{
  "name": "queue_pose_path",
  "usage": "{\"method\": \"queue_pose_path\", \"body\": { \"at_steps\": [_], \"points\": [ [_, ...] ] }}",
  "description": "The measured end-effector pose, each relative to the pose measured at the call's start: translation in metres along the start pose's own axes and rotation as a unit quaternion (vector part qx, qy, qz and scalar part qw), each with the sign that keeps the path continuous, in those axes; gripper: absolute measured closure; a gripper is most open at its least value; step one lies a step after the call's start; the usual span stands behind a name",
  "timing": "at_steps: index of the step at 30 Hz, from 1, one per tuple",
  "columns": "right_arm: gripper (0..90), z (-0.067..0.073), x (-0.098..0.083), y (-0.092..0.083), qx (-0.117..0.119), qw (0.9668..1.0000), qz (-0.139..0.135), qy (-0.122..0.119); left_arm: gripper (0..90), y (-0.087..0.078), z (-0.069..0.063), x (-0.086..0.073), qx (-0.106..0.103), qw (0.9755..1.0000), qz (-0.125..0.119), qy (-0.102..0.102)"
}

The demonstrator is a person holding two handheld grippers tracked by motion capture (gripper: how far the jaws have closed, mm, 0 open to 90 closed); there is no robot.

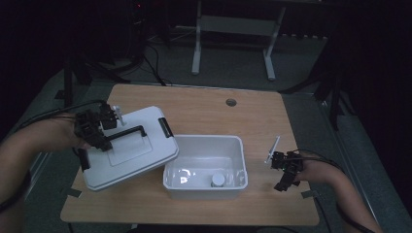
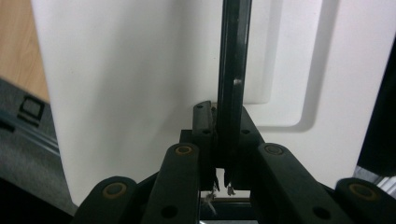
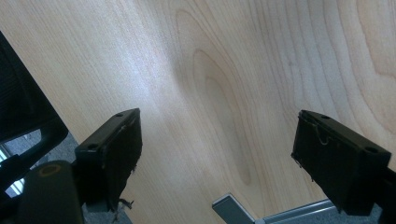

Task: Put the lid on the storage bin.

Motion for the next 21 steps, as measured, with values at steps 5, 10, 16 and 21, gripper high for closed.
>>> {"method": "queue_pose_path", "body": {
  "at_steps": [5,10,16,21],
  "points": [
    [15.5,0.0,0.0,0.0,0.0,1.0,0.001,-0.001,83.6,-0.009,-0.006,0.019,0.004,0.9996,0.002,0.027],
    [15.5,0.0,0.0,0.001,0.001,1.0,0.001,0.0,83.6,-0.015,-0.014,0.041,0.006,0.9986,0.001,0.053],
    [15.5,0.001,-0.003,0.002,0.002,1.0,0.002,0.001,83.6,-0.024,-0.024,0.069,0.011,0.9964,-0.006,0.083],
    [15.5,0.001,-0.005,0.003,0.003,1.0,0.001,0.001,83.6,-0.031,-0.033,0.095,0.017,0.9935,-0.015,0.111]
  ]
}}
Point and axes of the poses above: each handheld gripper's, and its own axes: y roughly forward along the jaws, x roughly out of its top, z roughly to its left, the point moved 9 cm from there along y, roughly forward along the jaws, and after that the axes turned 12 degrees about z, right-handed, at the moved point
